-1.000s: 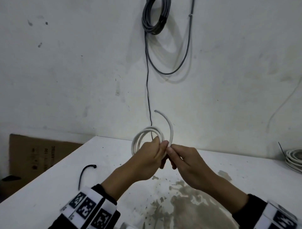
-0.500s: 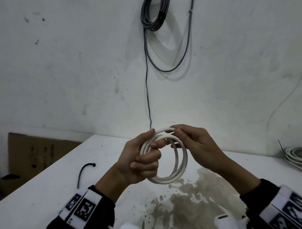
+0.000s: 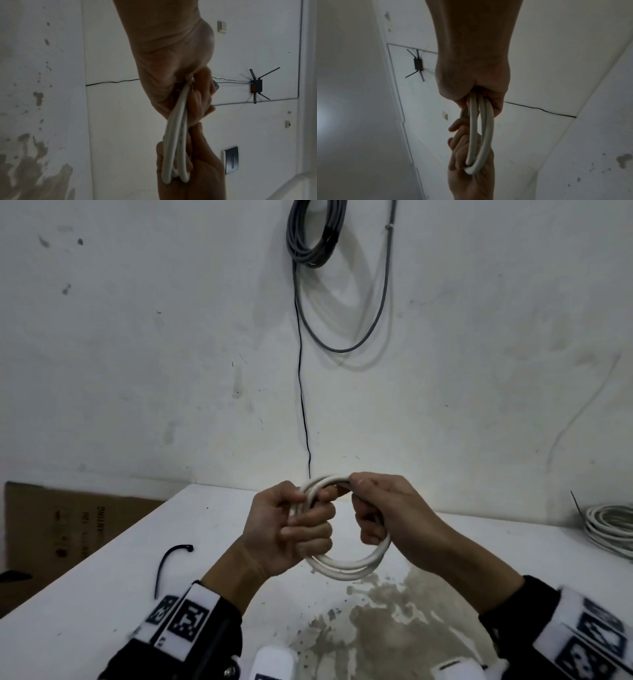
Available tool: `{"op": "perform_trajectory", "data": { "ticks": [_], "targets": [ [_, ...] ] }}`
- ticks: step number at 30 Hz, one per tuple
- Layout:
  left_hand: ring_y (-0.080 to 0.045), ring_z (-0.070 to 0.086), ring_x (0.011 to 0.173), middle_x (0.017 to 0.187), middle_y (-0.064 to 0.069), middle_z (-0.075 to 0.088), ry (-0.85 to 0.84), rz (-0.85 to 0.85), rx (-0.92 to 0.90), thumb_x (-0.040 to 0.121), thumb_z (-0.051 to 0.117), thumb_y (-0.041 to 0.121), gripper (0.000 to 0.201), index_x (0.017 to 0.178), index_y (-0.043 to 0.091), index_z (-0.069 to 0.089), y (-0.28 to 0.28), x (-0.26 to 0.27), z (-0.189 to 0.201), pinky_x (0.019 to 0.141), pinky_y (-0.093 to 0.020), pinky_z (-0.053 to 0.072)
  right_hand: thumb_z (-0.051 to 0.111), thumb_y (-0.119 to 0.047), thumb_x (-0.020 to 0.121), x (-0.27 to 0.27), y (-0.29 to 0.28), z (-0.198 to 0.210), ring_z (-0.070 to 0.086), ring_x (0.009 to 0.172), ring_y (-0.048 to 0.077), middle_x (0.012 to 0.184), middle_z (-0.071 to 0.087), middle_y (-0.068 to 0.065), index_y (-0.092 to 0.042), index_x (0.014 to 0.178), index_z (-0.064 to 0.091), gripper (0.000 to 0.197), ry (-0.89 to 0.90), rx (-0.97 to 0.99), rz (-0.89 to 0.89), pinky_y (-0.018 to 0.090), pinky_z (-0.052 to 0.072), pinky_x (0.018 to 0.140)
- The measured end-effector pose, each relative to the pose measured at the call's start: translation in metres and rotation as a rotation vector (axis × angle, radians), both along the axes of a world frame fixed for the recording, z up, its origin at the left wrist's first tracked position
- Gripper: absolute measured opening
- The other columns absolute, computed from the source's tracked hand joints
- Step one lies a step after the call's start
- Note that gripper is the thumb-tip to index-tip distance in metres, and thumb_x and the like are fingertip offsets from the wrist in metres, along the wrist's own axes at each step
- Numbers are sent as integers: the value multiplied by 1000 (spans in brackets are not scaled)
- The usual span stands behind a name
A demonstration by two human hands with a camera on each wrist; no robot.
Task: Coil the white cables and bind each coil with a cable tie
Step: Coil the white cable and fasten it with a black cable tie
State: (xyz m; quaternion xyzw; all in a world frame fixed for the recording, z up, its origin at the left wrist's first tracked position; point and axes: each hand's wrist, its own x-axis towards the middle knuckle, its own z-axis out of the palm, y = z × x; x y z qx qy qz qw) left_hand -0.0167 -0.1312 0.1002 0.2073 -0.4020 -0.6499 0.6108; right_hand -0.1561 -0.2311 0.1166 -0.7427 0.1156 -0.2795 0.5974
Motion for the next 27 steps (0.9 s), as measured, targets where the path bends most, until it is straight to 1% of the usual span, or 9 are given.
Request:
{"op": "perform_trajectory", "data": {
  "ticks": [1,4,8,11,16,18,22,24,27],
  "targets": [
    [-13,40,43,55,-2,39,-40,2,21,83,44,18,23,91,0,55,-5,-3,-1,51,-26,39,40,-19,99,0,-3,0,27,39,9,49,32,-4,1,83,57,31,-15,13,-38,20,28,40],
    [-24,63,70,68,-8,58,-328,371,116,88,40,39,42,99,3,57,-5,-1,1,71,-37,50,40,-17,99,-3,-11,-2,27,38,8,48,33,-3,-1,84,61,31,-49,-17,-187,21,27,39],
    [-20,68,91,96,-6,70,-689,601,130,98,38,33,36,105,7,62,-2,-10,-1,82,-35,54,41,-18,98,-6,-20,-7,30,38,7,49,36,-4,-8,83,63,29,-34,-135,-313,20,28,40],
    [-14,69,83,94,-4,70,-833,747,87,97,45,22,22,105,9,61,-7,-20,-10,77,-25,56,41,-18,98,-4,-17,-12,32,40,6,55,39,-4,-8,86,62,27,-12,-192,-298,19,28,41],
    [-13,68,61,73,-7,66,-288,769,16,96,43,6,22,94,-4,62,-11,-25,-7,60,-19,55,35,-18,101,-3,-14,-15,36,44,12,56,39,-5,-8,95,61,28,-47,-22,-163,25,34,45],
    [-11,60,55,71,-4,59,-256,649,31,97,39,6,24,103,-7,59,-7,-25,-3,57,-20,53,35,-18,101,-5,-18,-14,35,44,12,56,38,-5,-9,93,62,29,-13,-54,-157,25,34,46],
    [-14,56,56,68,-3,55,-480,495,84,96,44,7,24,117,0,53,-1,-22,1,61,-28,53,36,-20,101,-9,-22,-10,31,43,9,55,36,-4,-9,91,62,30,102,-156,-132,24,32,45],
    [-13,59,58,65,-1,56,-682,612,100,95,49,11,21,115,9,53,-1,-26,-1,65,-30,55,36,-20,101,-8,-21,-9,32,43,9,55,36,-3,-9,92,61,29,123,-163,-118,23,33,45],
    [-10,52,56,71,1,54,-908,949,135,98,42,22,12,105,15,51,-8,-36,-12,57,-24,49,36,-26,100,-4,-15,-11,37,45,9,61,40,-1,-16,105,53,20,154,-202,-98,24,39,46]
  ]
}}
